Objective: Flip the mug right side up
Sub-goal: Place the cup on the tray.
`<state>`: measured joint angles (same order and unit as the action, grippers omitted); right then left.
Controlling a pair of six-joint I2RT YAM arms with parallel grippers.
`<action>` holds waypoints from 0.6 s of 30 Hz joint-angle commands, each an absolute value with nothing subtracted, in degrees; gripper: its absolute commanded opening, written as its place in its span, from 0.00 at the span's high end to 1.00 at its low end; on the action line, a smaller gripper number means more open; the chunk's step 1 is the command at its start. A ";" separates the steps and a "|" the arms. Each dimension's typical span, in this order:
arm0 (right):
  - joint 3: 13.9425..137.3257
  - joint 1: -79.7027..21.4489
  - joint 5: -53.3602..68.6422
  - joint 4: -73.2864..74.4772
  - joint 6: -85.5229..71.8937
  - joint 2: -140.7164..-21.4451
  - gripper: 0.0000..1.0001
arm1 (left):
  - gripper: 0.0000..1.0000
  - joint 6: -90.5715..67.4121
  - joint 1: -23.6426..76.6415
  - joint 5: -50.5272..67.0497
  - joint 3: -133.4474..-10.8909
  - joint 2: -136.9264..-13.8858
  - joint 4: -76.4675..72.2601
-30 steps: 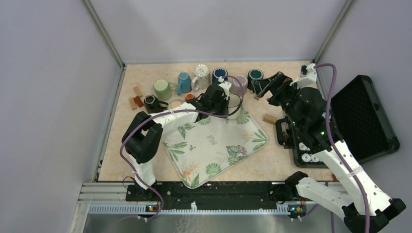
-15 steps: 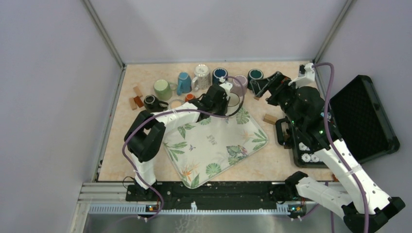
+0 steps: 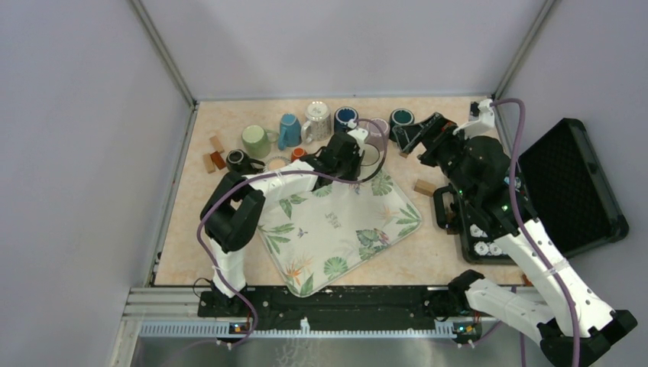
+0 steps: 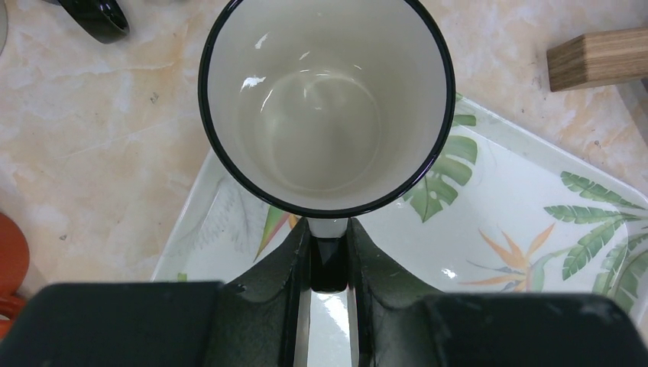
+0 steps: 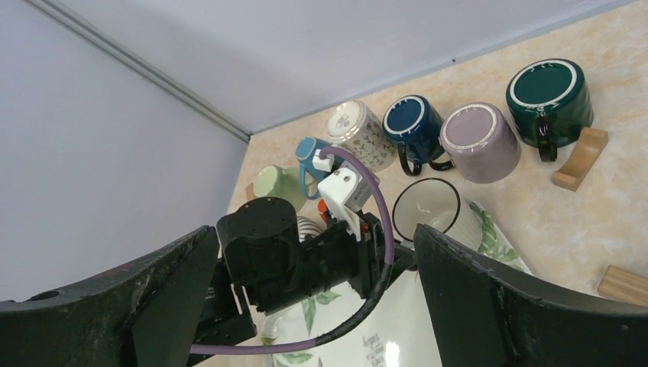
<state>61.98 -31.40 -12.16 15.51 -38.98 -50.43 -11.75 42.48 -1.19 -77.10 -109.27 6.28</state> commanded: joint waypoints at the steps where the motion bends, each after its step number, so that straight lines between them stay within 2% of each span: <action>1: 63.49 -31.95 -11.45 13.97 -38.10 -51.15 0.01 | 0.73 -11.34 42.81 -1.46 -79.81 -109.08 1.37; 3: 63.69 -31.95 -11.22 14.12 -38.06 -51.42 0.01 | 0.72 -11.40 42.81 -1.37 -79.87 -109.12 1.23; 18: 65.73 -31.97 -9.73 16.48 -37.45 -54.29 0.01 | 0.35 -13.54 42.72 -0.35 -80.23 -104.63 3.11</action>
